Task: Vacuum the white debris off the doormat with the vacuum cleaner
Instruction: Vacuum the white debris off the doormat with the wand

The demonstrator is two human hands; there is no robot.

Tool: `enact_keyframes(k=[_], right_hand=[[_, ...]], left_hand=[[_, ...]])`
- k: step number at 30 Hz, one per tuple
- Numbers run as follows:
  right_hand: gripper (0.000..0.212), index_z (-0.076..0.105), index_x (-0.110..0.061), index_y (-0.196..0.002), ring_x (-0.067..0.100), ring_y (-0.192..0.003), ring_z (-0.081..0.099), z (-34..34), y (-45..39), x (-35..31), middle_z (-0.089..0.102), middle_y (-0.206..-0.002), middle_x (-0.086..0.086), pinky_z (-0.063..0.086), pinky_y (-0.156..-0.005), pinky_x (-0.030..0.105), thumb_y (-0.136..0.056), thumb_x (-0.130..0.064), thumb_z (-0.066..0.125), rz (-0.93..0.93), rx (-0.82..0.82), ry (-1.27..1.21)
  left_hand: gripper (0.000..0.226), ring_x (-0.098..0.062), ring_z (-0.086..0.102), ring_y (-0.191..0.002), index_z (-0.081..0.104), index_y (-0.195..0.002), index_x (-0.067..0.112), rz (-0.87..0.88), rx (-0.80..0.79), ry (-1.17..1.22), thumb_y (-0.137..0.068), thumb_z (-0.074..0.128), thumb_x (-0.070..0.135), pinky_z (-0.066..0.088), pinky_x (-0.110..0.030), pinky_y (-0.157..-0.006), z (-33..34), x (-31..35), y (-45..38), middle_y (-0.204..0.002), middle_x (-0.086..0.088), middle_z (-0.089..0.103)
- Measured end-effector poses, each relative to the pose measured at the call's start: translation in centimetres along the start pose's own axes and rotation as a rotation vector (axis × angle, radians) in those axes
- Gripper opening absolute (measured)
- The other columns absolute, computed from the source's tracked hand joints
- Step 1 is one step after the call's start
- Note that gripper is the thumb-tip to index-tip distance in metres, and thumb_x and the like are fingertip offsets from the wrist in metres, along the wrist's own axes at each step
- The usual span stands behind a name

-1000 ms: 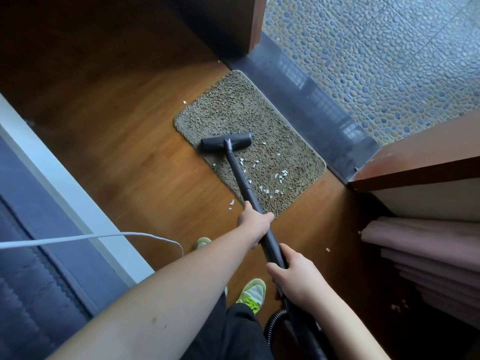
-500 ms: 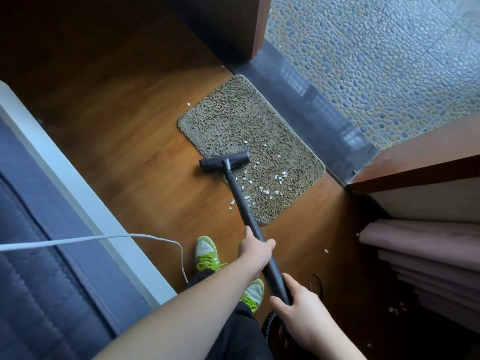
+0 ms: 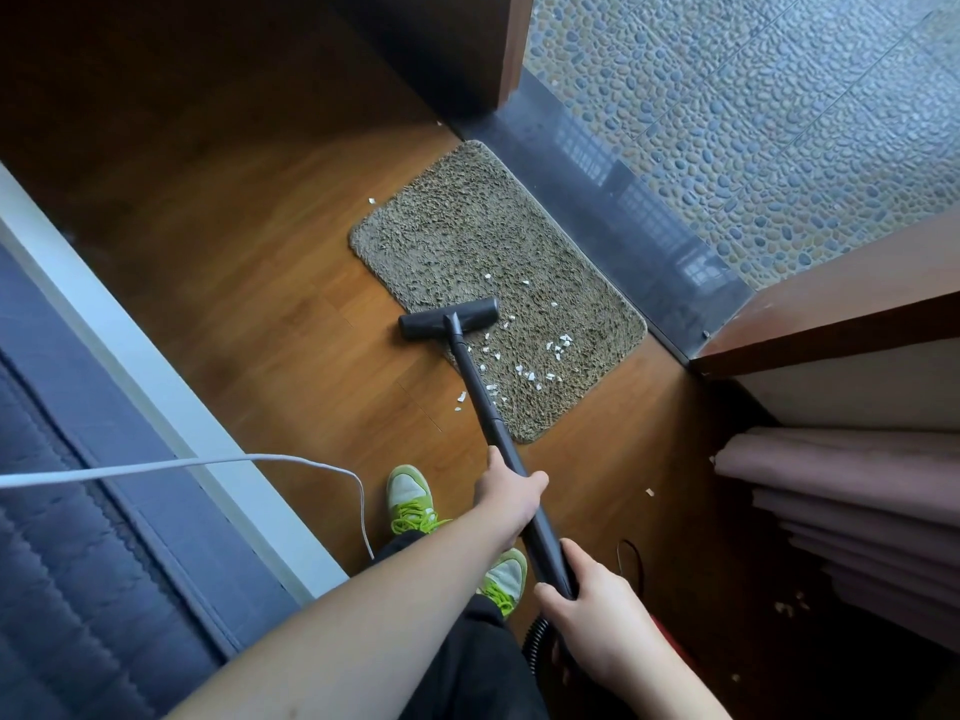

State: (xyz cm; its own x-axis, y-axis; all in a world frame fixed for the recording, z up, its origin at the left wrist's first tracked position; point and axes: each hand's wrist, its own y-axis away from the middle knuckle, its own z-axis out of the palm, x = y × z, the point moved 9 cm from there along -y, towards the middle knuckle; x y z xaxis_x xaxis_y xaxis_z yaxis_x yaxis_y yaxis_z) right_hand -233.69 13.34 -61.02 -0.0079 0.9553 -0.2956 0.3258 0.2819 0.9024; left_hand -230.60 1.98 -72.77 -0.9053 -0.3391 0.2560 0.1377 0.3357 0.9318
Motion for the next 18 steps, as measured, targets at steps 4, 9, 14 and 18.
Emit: enact_keyframes(k=[4, 9, 14, 18], right_hand=[[0.020, 0.038, -0.033, -0.108, 0.015, -0.064, 0.065, -0.4, -0.2, -0.3, 0.067, -0.090, 0.004, 0.054, -0.059, 0.023, -0.094, -0.031, 0.053, -0.008, 0.001, -0.011], [0.020, 0.042, -0.033, -0.109, 0.010, -0.053, 0.060, -0.8, -0.3, -1.1, 0.069, -0.089, 0.010, 0.053, -0.054, 0.023, -0.093, -0.028, 0.053, -0.017, -0.006, -0.049], [0.019, 0.038, -0.033, -0.105, 0.011, -0.056, 0.062, -1.2, -0.4, -1.7, 0.069, -0.094, 0.009, 0.055, -0.057, 0.025, -0.095, -0.027, 0.053, -0.022, -0.007, -0.049], [0.023, 0.034, -0.034, -0.109, 0.010, -0.059, 0.063, -1.4, -0.5, -1.9, 0.067, -0.094, 0.003, 0.055, -0.059, 0.022, -0.097, -0.029, 0.052, -0.018, -0.016, -0.039]], left_hand=[[0.083, -0.029, 0.054, -0.120, 0.009, -0.158, 0.025, 0.003, -0.003, -0.013, -0.090, 0.057, 0.034, 0.049, -0.039, -0.098, 0.0, 0.4, -0.3, -0.145, -0.009, 0.046], [0.082, -0.029, 0.055, -0.118, 0.008, -0.158, 0.023, 0.009, -0.002, -0.036, -0.092, 0.056, 0.033, 0.050, -0.037, -0.095, -0.2, 1.0, -0.7, -0.143, -0.009, 0.048], [0.082, -0.030, 0.056, -0.118, 0.008, -0.158, 0.023, 0.001, -0.001, -0.055, -0.092, 0.056, 0.033, 0.051, -0.038, -0.096, -0.5, 1.4, -0.9, -0.143, -0.010, 0.048], [0.082, -0.029, 0.056, -0.118, 0.007, -0.158, 0.023, -0.007, -0.003, -0.074, -0.092, 0.055, 0.033, 0.051, -0.039, -0.096, -0.5, 1.6, -1.1, -0.143, -0.010, 0.048]])
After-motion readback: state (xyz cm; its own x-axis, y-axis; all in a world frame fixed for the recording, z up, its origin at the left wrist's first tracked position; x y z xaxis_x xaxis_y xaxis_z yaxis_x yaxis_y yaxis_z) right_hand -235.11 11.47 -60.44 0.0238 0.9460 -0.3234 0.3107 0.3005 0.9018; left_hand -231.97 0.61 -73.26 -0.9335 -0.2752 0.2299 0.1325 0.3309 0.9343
